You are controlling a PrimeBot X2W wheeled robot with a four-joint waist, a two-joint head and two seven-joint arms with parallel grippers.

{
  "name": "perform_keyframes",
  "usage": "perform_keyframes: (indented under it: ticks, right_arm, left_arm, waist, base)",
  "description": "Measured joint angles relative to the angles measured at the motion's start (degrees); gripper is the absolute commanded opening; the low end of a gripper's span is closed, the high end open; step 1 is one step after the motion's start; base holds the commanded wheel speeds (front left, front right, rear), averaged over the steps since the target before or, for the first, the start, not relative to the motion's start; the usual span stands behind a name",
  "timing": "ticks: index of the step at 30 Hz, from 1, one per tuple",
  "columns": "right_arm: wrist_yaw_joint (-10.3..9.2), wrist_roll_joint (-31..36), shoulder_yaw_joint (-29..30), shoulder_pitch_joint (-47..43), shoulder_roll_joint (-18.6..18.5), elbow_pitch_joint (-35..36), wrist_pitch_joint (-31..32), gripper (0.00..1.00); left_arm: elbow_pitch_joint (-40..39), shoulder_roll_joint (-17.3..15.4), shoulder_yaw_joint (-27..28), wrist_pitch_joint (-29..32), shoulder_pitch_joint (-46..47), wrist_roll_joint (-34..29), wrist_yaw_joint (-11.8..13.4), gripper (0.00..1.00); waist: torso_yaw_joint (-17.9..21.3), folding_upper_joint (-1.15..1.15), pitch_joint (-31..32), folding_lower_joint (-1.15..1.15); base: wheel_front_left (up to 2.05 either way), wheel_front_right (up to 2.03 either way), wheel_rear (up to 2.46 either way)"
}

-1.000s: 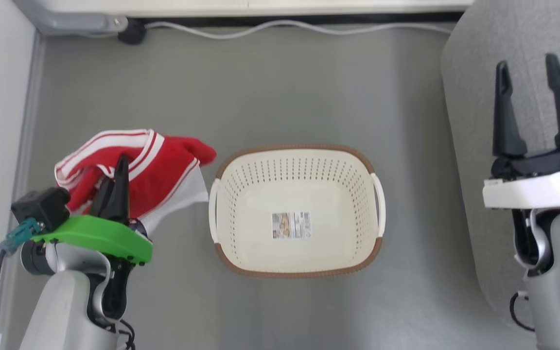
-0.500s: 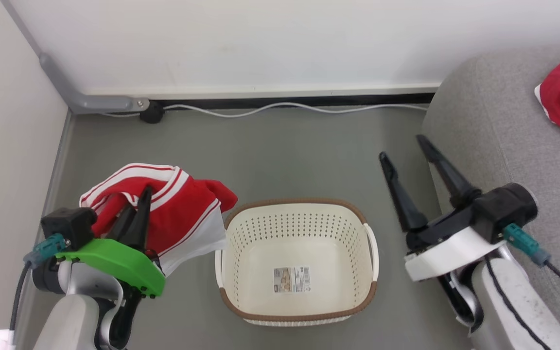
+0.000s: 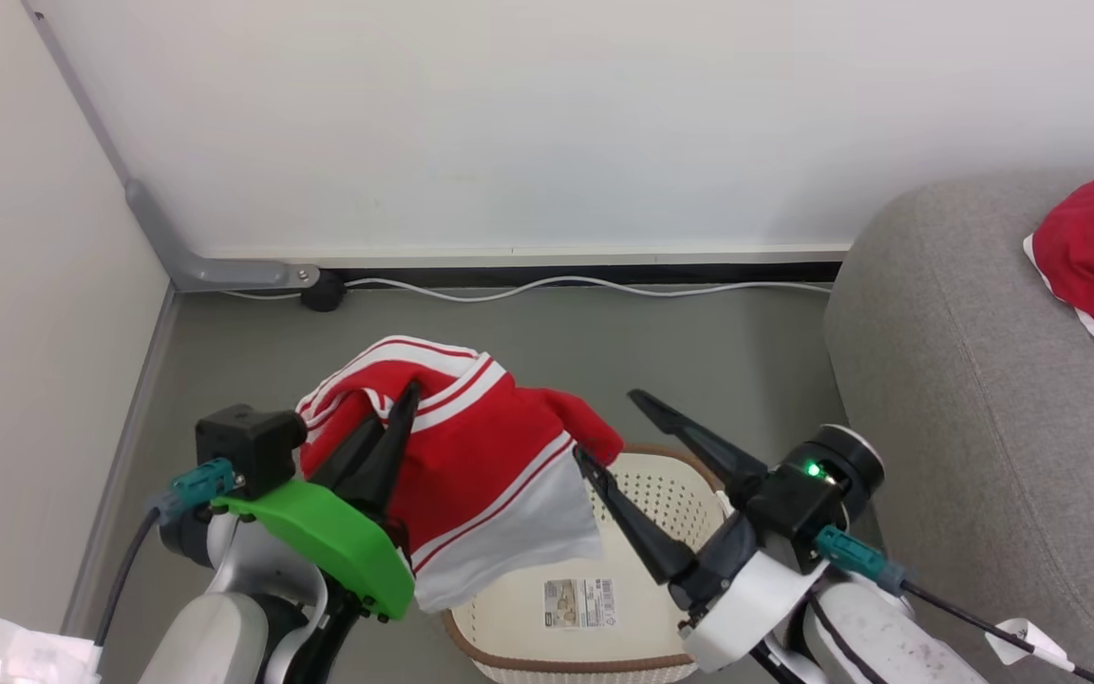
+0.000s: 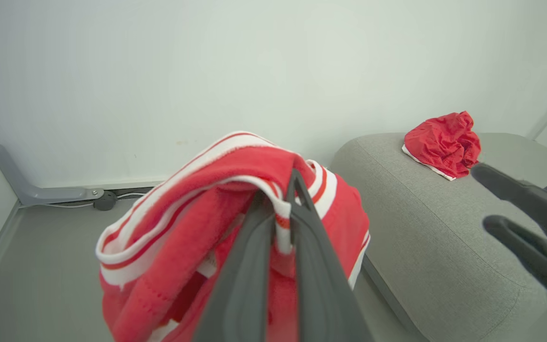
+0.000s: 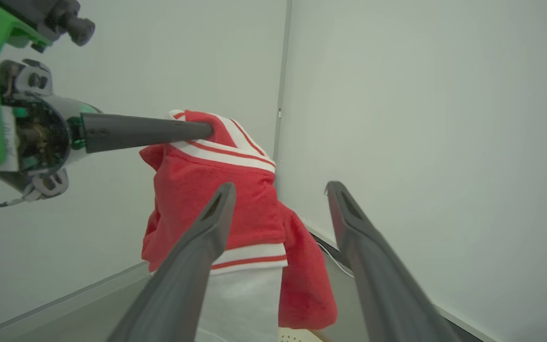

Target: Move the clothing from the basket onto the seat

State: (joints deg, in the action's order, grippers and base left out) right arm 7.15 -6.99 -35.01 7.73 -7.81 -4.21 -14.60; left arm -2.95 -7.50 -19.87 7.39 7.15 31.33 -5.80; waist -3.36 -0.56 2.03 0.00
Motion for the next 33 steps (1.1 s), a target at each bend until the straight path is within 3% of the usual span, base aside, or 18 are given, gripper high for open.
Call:
perform_keyframes:
  ticks: [9, 30, 31, 32, 33]
  right_arm:
    - [0.00, -2.3, -6.7, 2.3, -0.7, -2.6, 0.0, 1.00]
    - [0.01, -9.7, -11.7, 5.3, -1.2, -7.2, 1.4, 1.00]
    - [0.01, -10.0, -11.7, 5.3, -1.4, -7.3, 1.4, 0.95]
    - [0.01, -10.3, -11.7, 5.3, -1.5, -7.4, 1.5, 0.61]
    - [0.01, -10.4, -11.7, 5.4, -1.6, -7.4, 1.5, 0.35]
  left_arm:
    - [-6.7, 0.4, -4.6, 3.8, -1.0, -0.3, -0.3, 0.00]
    - [-14.2, 1.9, -11.9, 9.5, -2.8, -0.2, -0.2, 0.00]
    - [-14.3, 1.9, -12.1, 9.6, -2.8, -0.2, -0.2, 0.00]
    - [-14.5, 2.0, -12.1, 9.8, -2.8, -0.2, -0.2, 0.00]
    - [-14.6, 2.0, -12.2, 9.8, -2.9, -0.1, -0.2, 0.00]
  waist:
    - [-0.8, 0.00, 0.3, 0.00]
    - [-0.1, 0.00, -0.7, 0.00]
    - [-0.1, 0.00, -0.8, 0.00]
    - [0.0, 0.00, -0.8, 0.00]
    - [0.1, 0.00, -0.9, 0.00]
  base:
    - [0.00, 0.00, 0.00]
    - [0.00, 0.00, 0.00]
    - [0.00, 0.00, 0.00]
    - [0.00, 0.00, 0.00]
    - [0.00, 0.00, 0.00]
